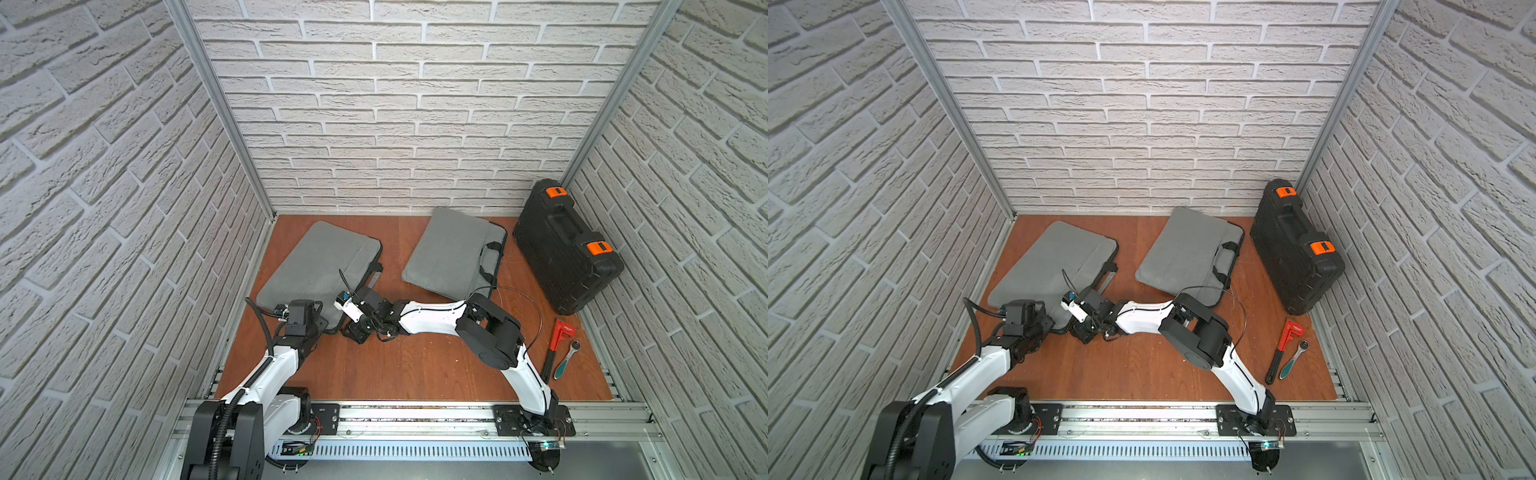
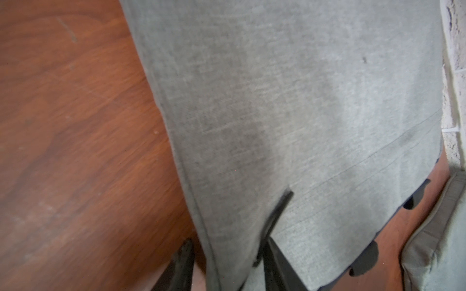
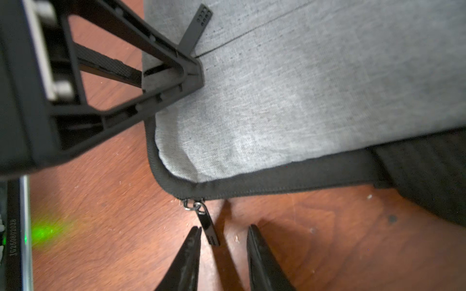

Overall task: Open the zippered laptop bag and take out the laptop
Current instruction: Unzip the zipper on the zippered laptop bag.

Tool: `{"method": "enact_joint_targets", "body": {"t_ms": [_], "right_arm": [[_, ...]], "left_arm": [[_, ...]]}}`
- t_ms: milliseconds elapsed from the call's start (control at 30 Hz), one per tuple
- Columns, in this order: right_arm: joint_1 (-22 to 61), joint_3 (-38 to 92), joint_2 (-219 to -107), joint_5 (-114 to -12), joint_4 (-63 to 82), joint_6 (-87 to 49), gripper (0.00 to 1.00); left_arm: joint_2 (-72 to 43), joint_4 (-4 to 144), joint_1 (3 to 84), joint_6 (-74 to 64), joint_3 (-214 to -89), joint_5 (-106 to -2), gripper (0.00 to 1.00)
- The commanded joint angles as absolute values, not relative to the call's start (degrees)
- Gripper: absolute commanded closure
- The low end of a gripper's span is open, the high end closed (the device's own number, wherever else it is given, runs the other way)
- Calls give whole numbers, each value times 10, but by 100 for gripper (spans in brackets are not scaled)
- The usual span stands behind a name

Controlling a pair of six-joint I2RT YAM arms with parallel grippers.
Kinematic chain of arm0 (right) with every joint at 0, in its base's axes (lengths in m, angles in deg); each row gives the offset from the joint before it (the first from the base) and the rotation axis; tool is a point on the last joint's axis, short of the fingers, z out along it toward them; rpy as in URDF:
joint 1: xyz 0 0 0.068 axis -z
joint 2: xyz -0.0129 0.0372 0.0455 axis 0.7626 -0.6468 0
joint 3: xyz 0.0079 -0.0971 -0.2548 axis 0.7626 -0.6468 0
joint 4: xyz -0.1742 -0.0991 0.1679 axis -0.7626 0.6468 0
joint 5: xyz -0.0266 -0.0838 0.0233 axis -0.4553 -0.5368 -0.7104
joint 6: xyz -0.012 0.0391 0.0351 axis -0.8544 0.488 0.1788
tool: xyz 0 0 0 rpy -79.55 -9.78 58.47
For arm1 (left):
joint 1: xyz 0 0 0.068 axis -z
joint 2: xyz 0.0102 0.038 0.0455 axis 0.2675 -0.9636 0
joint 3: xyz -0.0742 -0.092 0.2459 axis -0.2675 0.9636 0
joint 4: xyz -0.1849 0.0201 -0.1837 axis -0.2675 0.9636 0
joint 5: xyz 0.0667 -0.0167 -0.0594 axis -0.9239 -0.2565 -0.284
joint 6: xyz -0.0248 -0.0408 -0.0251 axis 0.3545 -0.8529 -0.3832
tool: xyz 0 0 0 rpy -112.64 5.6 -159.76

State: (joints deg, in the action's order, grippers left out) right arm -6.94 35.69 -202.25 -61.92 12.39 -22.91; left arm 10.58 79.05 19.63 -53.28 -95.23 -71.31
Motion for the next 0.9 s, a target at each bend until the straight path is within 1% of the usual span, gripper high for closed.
{"method": "enact_joint_targets", "body": {"t_ms": [0,167,400,467,567,667,800,867], "right_arm": [[-73,360,-2043,-588,106,-226,67],[-74,378,-2057,-584,113,-227,68],[-75,387,-2069,-579,118,-227,76],[-75,384,-2069,-580,116,-226,80],[-75,378,-2064,-583,114,-224,89],[-75,372,-2058,-588,114,-222,93],[-75,364,-2049,-599,120,-220,94],[-75,361,-2044,-609,124,-217,94]], "left_arm": [[109,805,189,-527,-941,-718,54],[108,803,189,-530,-938,-716,54],[113,804,188,-532,-935,-716,54],[114,804,188,-533,-934,-717,54],[113,805,187,-534,-934,-716,55],[113,805,186,-534,-934,-716,55],[114,805,184,-537,-930,-716,61],[115,805,182,-541,-927,-717,66]]}}
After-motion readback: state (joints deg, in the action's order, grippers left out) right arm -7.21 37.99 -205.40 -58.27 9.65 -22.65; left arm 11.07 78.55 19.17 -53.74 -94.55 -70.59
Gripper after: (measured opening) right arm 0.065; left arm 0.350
